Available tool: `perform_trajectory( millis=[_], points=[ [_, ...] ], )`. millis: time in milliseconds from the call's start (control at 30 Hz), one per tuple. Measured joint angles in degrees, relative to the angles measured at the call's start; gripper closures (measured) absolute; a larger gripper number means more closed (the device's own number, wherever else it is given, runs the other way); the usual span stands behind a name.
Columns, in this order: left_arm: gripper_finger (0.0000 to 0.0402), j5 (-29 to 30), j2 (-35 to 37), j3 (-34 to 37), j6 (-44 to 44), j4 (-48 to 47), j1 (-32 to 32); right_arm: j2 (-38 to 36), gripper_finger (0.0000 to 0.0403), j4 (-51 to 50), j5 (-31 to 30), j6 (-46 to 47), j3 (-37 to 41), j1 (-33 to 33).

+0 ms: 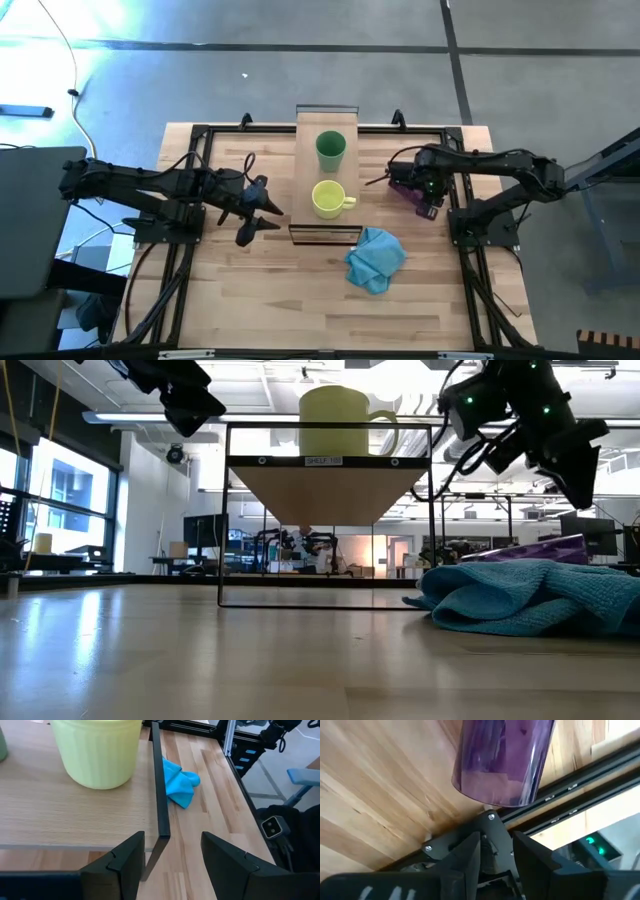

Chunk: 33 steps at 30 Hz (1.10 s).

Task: Stack small to large cups/mugs on shelf
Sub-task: Put the violet cup on the shelf

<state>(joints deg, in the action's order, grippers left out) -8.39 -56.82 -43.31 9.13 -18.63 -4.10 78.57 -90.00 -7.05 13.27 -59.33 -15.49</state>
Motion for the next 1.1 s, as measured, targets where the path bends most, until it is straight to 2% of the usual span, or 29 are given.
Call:
perform_trajectory(
  millis=[233, 467, 667, 900, 1100],
  points=[
    [0.0218, 0.36, 0.0, -0.01, -0.31, 0.0, 0.0, -3.89, 0.0294, 0.1, 1.43, 12.03, 0.04, -0.39],
    [0.0218, 0.36, 0.02, 0.0, -0.31, 0.0, 0.0, -14.23, 0.0294, 2.72, 1.44, 27.22, 0.04, -1.77],
    [0.0218, 1.9, 0.0, -0.02, -0.29, 0.0, 0.0, -21.89, 0.0294, 10.23, 1.47, 39.55, 0.04, -1.77],
    [0.0218, 4.6, 0.02, -0.02, -0.31, -2.76, 0.0, -23.06, 0.0295, 12.54, 2.75, 50.53, 0.65, -1.77],
    [0.0218, 6.72, 0.02, -0.01, -0.31, -5.39, 0.0, -23.04, 0.0295, 13.97, 4.27, 57.37, 5.67, -1.77]
  ],
)
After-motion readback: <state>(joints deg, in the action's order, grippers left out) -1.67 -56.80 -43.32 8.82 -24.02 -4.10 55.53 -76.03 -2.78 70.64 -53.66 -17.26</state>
